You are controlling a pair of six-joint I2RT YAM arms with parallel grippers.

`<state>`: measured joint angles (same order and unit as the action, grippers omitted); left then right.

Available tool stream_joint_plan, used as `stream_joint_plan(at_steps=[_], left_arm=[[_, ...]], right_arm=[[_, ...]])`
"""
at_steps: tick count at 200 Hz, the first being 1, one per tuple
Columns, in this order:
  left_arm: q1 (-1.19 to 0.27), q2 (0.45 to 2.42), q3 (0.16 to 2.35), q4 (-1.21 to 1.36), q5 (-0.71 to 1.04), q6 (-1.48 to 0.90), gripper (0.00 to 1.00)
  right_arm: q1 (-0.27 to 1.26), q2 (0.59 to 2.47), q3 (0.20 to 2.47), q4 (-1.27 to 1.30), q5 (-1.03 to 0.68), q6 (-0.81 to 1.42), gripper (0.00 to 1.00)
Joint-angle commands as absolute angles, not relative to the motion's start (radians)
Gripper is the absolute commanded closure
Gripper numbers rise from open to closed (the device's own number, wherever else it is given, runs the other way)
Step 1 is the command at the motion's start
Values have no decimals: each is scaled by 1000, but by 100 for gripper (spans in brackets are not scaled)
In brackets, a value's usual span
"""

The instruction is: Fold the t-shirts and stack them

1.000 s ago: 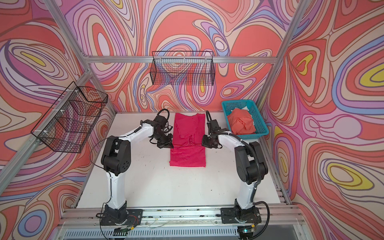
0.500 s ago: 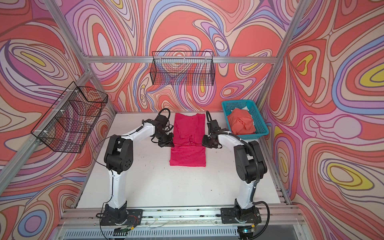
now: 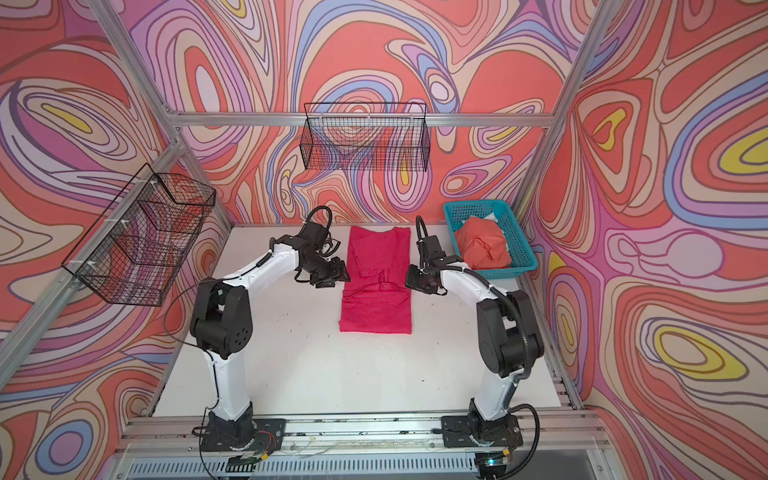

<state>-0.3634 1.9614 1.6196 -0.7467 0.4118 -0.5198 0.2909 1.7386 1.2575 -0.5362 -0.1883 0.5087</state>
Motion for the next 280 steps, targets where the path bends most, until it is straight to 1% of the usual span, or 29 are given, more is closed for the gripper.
stream_joint_plan(at_steps=[1,43,85,97,122,215,248,280], left_arm=[[-392,1894,1532,-745,459,-507,38],[-463,1893,1393,-669,533,-534,41],[-472,1960,1397,-591,521,-566,41],[-472,1982,1418,-587,515,-562,41],[-471,2028,1457,-583,490,-555,41],[-445,2161,1653,-622,419,-548,41],[-417,2201,1752,-584,405,-561,41],[-403,2235,1884,-587,391,-561,41]], right_arm=[[340,1673,1194,-523,-218,565,55],[397,1690,1078,-379,-286,649,55],[399,1748,1051,-283,-319,678,53],[398,1756,1052,-274,-318,678,51],[399,1809,1068,-263,-318,676,49],[382,1889,1153,-243,-301,676,49],[356,1927,1223,-215,-296,680,49],[340,1971,1338,-239,-278,664,49]])
